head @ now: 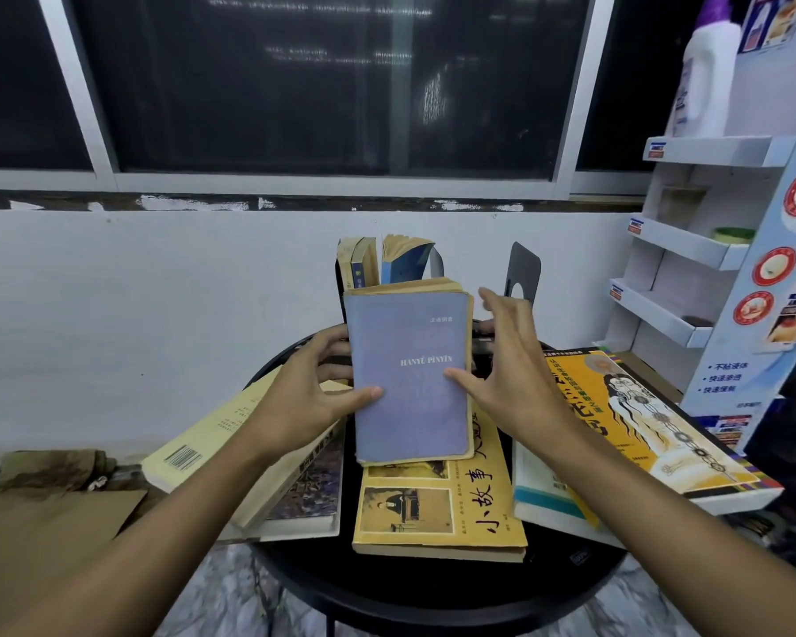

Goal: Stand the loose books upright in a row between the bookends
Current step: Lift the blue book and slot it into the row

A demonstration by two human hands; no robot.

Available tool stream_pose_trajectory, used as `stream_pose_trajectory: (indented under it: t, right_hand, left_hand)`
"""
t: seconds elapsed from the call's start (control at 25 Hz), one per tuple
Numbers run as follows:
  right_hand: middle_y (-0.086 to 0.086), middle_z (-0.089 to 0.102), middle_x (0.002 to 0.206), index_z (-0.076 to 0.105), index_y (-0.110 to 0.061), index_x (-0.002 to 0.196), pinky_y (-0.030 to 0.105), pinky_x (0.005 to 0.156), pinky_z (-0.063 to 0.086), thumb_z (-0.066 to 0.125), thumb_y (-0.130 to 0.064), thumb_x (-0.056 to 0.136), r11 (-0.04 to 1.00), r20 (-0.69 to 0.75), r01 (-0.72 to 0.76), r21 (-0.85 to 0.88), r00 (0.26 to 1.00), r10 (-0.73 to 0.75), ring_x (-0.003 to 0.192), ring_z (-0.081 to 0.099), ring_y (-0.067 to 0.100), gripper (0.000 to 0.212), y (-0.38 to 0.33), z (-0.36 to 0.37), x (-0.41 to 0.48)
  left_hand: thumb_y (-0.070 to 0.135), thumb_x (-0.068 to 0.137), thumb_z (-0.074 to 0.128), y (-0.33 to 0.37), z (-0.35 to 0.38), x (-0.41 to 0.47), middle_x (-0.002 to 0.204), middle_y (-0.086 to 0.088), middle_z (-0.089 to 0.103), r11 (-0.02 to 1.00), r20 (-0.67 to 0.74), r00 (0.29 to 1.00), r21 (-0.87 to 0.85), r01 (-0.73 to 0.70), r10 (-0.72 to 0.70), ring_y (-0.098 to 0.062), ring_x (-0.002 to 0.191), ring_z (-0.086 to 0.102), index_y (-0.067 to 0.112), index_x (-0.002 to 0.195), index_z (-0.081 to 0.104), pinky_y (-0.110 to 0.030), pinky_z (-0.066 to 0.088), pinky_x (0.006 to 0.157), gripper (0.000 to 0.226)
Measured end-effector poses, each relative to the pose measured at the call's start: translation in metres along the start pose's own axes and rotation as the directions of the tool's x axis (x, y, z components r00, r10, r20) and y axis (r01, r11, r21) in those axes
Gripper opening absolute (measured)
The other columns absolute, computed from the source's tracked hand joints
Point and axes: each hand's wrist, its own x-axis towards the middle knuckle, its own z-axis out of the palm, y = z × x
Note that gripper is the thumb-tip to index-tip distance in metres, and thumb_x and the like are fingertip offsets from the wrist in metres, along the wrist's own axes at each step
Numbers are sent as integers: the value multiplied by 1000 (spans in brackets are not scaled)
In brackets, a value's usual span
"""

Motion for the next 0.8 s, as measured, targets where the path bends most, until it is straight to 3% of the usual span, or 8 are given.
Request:
stream_pose_trajectory:
  t: [0.08, 0.24, 0.4, 0.56, 0.64, 0.72, 0.8]
  right_hand:
    - [2, 34, 136, 38, -18, 143, 32, 102, 49, 84, -25, 79, 991, -88, 44, -126, 995, -56, 126, 46, 17, 79, -4, 1, -3]
    - [-4, 46, 121, 54, -16, 126, 36, 94, 53, 70, -27, 92, 986, -38, 166, -18, 985, -167, 113, 52, 11, 40, -24, 4, -15]
    - [-8, 48, 123, 53, -19, 132, 36, 94, 54, 65, -45, 93, 991, 64, 118, 63, 990, -122, 117, 50, 8, 49, -44, 0, -22]
    - [-11, 49, 121, 52, -22, 133, 34, 92, 56, 64, -62, 84, 997, 49, 71, 43, 996, -73, 114, 52, 5, 64, -50, -14, -25]
    - [-11, 54, 119, 54, -24, 130, 25, 90, 53, 65, -66, 81, 999, 30, 45, 19, 999, -46, 110, 55, 3, 65, -50, -22, -26]
    - [-10, 58, 116, 56, -25, 127, 11, 79, 45, 66, -67, 80, 1000, 24, 19, -8, 1000, -19, 101, 57, 1, 64, -50, -31, -27]
    - [-10, 63, 110, 59, -24, 121, 6, 66, 41, 67, -67, 79, 999, 15, -1, -45, 1000, 2, 92, 59, -1, 60, -50, -41, -28]
  left_hand:
    - [26, 73, 88, 0, 6, -5, 116, 10, 66, 999, -75, 997, 41, -6, 9, -10, 101, 69, 29, 136, 51, -39, 62, 83, 73]
    - [34, 68, 92, -1, 17, -17, 114, 14, 65, 994, -191, 981, 104, -16, 36, -6, 98, 67, 29, 133, 50, -37, 62, 77, 77]
    - [25, 71, 90, 13, 34, -30, 117, 12, 64, 994, -200, 975, 61, -91, 101, -2, 100, 65, 28, 137, 50, -26, 62, 73, 78]
    - [25, 76, 86, 22, 49, -41, 124, 11, 58, 980, -108, 975, 64, -190, 196, -7, 111, 62, 35, 149, 41, -22, 59, 80, 86]
    - [23, 80, 83, 25, 57, -45, 128, 13, 53, 972, -59, 972, 67, -224, 228, -8, 117, 59, 32, 154, 36, -22, 58, 87, 88]
    - [22, 83, 81, 29, 66, -48, 137, 17, 48, 967, -3, 970, 78, -243, 244, -4, 125, 54, 32, 156, 31, -21, 55, 93, 88]
    - [20, 85, 79, 33, 76, -48, 143, 21, 42, 966, 34, 968, 69, -250, 248, 0, 130, 49, 34, 157, 26, -17, 52, 96, 90]
